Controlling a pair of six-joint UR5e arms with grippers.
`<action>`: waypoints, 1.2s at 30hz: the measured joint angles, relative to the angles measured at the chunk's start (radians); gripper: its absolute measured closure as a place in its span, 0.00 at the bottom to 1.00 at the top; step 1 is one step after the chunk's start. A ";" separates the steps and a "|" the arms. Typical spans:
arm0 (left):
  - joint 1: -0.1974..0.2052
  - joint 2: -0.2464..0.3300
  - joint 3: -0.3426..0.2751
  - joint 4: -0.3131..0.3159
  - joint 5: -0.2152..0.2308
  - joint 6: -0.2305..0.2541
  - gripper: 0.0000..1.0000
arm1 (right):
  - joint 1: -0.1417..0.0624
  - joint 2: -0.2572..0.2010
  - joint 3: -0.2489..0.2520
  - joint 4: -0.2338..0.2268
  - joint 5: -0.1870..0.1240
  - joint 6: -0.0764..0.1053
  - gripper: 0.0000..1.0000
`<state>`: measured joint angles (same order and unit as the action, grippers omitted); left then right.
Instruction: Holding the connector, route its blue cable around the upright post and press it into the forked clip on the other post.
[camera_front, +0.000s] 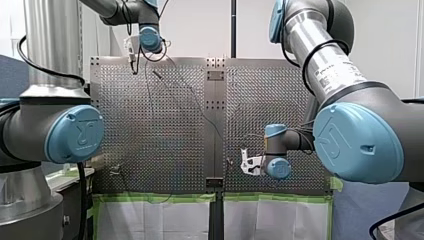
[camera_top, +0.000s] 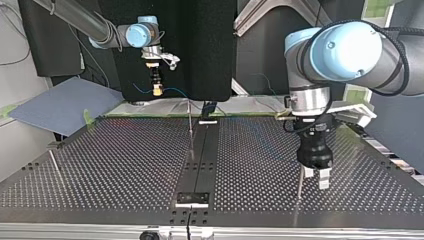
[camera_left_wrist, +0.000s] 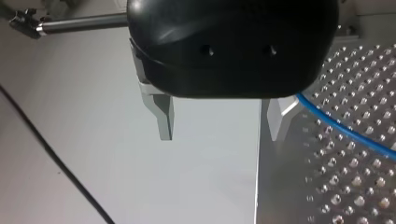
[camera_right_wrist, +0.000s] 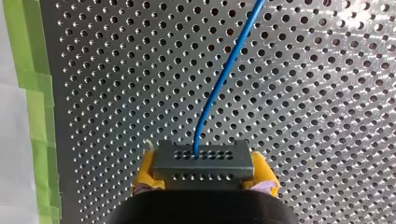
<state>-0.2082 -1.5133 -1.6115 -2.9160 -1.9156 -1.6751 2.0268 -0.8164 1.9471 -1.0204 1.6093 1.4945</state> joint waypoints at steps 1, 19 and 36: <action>0.009 -0.004 0.001 0.000 0.009 -0.007 0.00 | 0.000 0.000 0.000 0.000 0.000 0.000 1.00; 0.083 -0.088 0.027 -0.011 0.119 -0.025 0.00 | -0.001 0.000 -0.001 -0.006 0.000 0.003 1.00; 0.059 -0.089 0.030 -0.072 0.198 -0.123 0.00 | -0.003 0.000 -0.001 -0.012 0.000 0.004 1.00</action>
<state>-0.1490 -1.6020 -1.5812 -2.9877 -1.7178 -1.7976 2.0242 -0.8167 1.9461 -1.0325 1.6093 1.4990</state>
